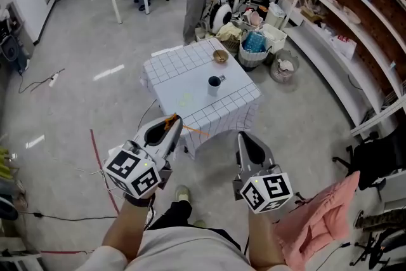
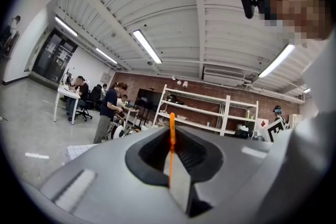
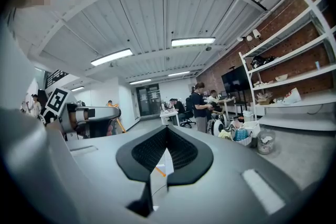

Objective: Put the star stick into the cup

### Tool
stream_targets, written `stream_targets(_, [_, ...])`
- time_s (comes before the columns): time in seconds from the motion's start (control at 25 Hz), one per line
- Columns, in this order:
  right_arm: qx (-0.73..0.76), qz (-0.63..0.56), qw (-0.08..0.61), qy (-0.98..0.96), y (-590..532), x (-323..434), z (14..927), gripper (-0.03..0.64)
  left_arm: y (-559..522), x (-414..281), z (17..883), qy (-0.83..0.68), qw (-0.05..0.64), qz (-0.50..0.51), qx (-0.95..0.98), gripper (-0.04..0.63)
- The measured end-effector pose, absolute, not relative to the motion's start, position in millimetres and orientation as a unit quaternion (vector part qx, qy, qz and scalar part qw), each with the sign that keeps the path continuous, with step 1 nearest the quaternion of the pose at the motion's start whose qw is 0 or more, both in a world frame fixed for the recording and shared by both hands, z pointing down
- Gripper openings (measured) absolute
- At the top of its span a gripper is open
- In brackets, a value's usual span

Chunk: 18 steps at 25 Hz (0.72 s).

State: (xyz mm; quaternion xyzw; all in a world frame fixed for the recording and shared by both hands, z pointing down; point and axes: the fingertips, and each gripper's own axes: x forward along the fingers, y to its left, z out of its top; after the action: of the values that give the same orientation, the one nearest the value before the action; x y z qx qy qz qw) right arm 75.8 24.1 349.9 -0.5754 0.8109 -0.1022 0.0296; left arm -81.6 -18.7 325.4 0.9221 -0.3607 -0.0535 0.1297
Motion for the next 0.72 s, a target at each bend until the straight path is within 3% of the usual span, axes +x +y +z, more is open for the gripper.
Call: stream_targets(0.72, [-0.605, -0.098, 0.011, 0.79, -97.9, 52.8, 350.1, 0.012, -158.9, -84.4, 345.7, -0.32, 0.14, -0.044, 0.936, 0.021])
